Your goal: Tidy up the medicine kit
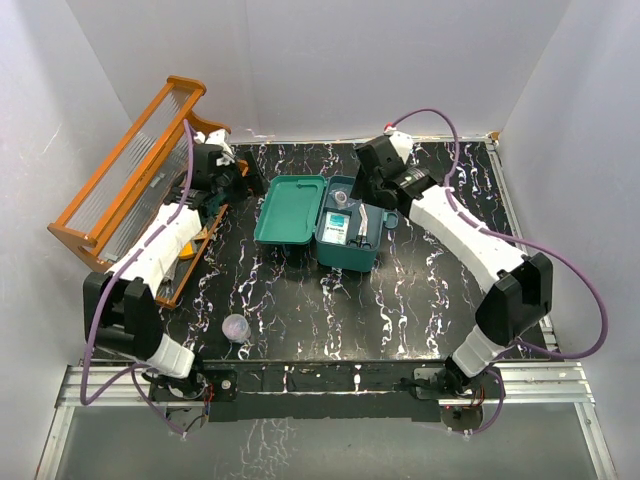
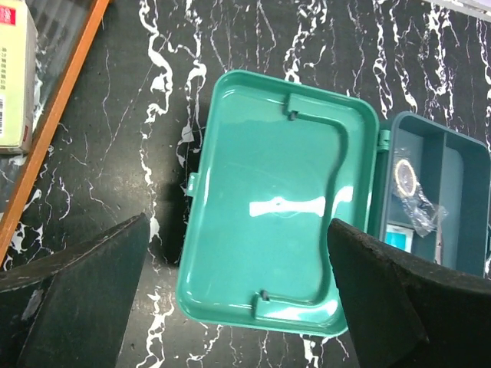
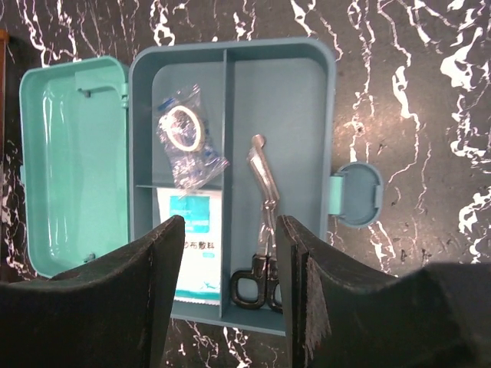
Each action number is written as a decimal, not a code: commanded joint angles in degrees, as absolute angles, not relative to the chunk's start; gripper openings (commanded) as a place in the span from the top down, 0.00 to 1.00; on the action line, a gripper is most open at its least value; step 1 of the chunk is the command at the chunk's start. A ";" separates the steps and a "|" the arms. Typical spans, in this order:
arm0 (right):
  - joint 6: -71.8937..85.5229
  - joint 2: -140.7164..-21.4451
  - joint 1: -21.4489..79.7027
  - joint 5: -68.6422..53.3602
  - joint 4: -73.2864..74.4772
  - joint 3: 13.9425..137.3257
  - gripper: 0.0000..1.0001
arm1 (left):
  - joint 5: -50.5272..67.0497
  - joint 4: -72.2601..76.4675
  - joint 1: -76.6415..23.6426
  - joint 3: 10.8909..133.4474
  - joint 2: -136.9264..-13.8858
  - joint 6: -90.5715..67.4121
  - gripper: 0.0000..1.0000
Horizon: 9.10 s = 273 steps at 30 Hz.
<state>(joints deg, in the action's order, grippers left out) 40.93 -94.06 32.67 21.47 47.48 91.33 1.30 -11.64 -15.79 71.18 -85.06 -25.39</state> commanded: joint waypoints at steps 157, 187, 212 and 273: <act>31.92 -80.36 8.10 -18.11 17.54 63.28 0.17 | 34.90 -19.02 -18.98 98.02 -111.26 -34.26 0.23; 54.92 -89.43 7.42 -40.73 -16.21 50.83 0.14 | 43.25 -19.12 -20.25 97.56 -118.00 -38.38 0.26; 40.57 -88.67 13.13 -19.15 23.53 70.67 0.39 | 38.69 -24.79 -21.36 98.32 -118.79 -35.26 0.30; 37.66 -93.28 19.39 -12.88 26.76 74.29 0.52 | 39.19 -28.96 -21.36 100.40 -120.56 -32.71 0.41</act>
